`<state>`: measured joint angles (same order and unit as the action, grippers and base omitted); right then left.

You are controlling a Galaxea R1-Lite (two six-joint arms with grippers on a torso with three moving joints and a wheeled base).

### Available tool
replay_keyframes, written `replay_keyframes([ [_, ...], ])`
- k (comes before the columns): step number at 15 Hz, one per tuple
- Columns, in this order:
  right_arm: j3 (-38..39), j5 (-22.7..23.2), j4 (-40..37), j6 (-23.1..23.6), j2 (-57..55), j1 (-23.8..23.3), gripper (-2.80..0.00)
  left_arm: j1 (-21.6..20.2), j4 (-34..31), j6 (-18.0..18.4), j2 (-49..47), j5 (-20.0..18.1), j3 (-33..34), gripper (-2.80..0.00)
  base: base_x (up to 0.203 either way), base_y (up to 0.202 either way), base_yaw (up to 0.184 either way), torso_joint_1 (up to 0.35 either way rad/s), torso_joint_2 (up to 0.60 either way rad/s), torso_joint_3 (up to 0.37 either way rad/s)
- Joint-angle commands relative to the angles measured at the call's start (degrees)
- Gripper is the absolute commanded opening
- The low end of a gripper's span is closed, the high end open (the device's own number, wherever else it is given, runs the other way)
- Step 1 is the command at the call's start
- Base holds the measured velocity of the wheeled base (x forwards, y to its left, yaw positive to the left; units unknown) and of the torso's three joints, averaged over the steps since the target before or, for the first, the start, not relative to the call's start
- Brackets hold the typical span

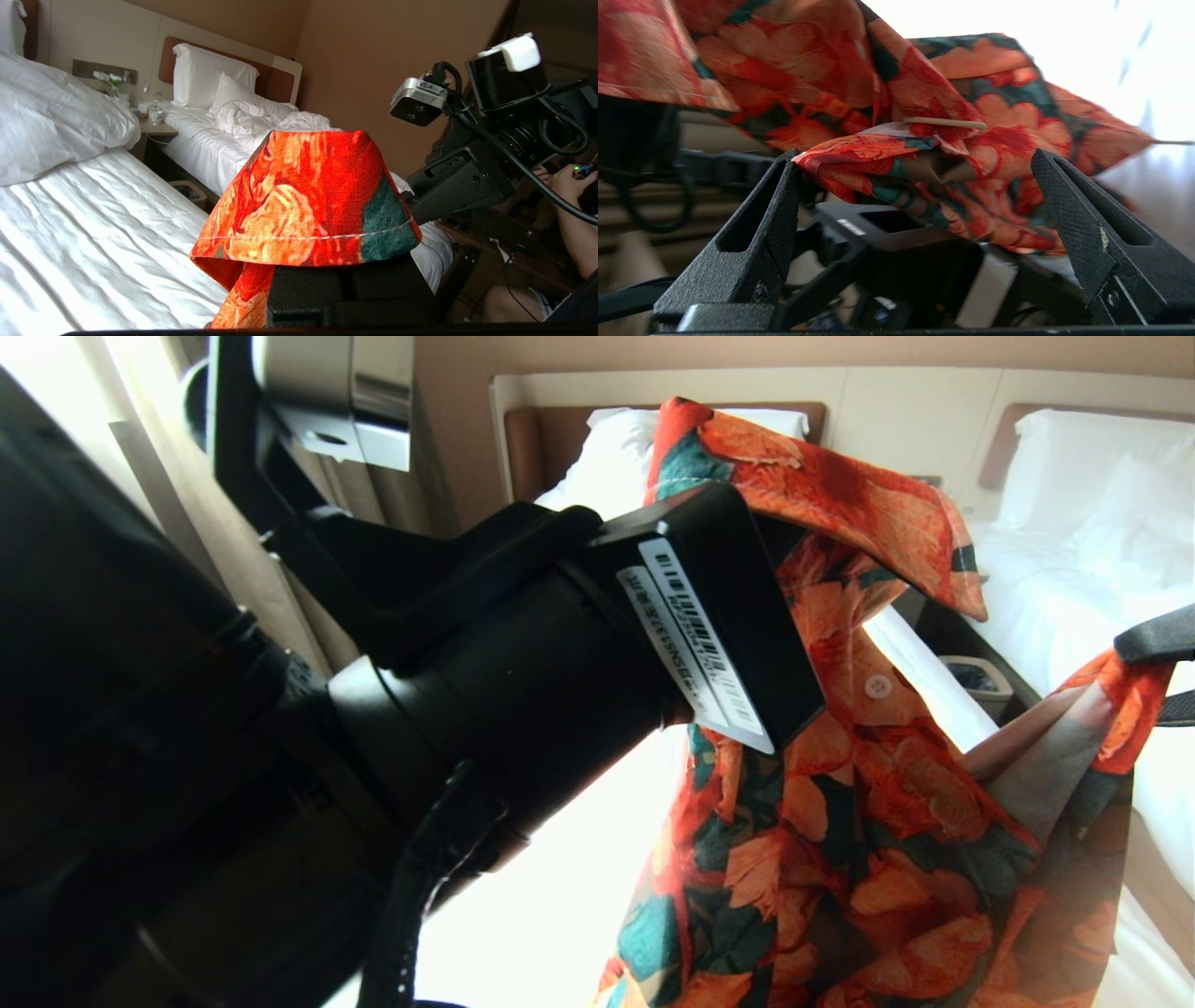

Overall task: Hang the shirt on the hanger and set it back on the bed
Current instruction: Hook the other side of the shirt onto the hanger

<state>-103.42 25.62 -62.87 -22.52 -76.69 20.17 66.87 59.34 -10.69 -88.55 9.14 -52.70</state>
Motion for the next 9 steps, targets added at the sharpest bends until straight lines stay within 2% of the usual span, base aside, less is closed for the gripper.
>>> replay_keyframes([
  [1, 0.35, 5.8, -0.33, -1.91, -1.98, -2.04, 0.0, 0.2, 0.33, 0.05, -0.22, 0.09, -0.07, -2.8, 0.0, 0.0, 0.0, 0.0, 0.0, 0.0],
  [3, 0.2, 12.43, -0.09, -3.43, -2.52, -2.94, 0.0, 0.35, 0.33, 0.05, -0.21, 0.15, -0.08, -2.8, 0.0, 0.0, 0.0, 0.0, 0.0, 0.0],
  [9, -0.27, 17.73, 11.19, -11.14, -1.34, -2.59, 0.0, 0.55, 0.33, 0.05, -0.13, 0.53, -0.47, -2.8, 0.0, 0.0, 0.0, 0.0, 0.0, 0.0],
])
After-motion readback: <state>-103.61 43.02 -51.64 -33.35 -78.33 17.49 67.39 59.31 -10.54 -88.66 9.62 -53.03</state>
